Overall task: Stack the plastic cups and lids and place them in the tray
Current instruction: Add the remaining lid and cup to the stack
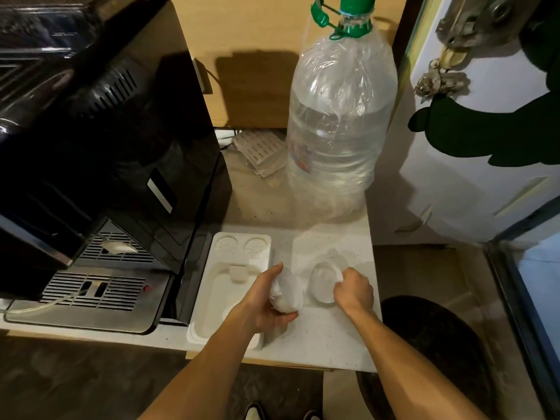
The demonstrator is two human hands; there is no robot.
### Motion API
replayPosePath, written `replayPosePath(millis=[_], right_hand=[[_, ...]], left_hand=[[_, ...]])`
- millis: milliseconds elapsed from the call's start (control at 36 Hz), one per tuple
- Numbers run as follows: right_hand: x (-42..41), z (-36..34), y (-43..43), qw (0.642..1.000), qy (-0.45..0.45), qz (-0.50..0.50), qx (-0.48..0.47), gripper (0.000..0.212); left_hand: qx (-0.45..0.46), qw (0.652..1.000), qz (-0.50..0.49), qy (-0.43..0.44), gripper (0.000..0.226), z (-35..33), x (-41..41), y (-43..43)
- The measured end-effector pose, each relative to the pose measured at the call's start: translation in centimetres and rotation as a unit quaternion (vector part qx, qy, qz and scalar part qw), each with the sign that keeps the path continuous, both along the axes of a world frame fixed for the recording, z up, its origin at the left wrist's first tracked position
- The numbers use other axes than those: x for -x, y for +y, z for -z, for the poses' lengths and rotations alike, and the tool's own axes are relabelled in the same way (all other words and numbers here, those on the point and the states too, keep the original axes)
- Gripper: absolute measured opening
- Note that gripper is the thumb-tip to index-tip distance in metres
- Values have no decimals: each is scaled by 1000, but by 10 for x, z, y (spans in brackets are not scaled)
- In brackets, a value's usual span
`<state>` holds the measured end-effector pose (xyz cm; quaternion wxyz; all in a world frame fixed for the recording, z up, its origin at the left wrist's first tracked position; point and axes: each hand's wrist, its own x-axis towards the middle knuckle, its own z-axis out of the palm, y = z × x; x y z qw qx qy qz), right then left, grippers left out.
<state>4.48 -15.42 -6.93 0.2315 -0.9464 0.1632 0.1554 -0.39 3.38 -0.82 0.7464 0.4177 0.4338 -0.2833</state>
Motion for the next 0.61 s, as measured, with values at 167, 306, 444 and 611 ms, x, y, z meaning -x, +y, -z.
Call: replayPosePath(millis=[167, 306, 444, 611], right_hand=[[-6, -1, -14, 991, -19, 64, -114, 13], [-8, -11, -14, 978, -44, 38, -199, 11], [-9, -22, -6, 962, -53, 6, -268, 13], [-3, -27, 11, 954, -71, -44, -287, 15]], left_hand=[[-6, 1000, 9, 2, 63, -2, -2, -5], [-7, 1000, 22, 0, 53, 1, -5, -10], [4, 999, 44, -3, 55, 4, -8, -14], [1, 997, 75, -17, 47, -1, -12, -20]])
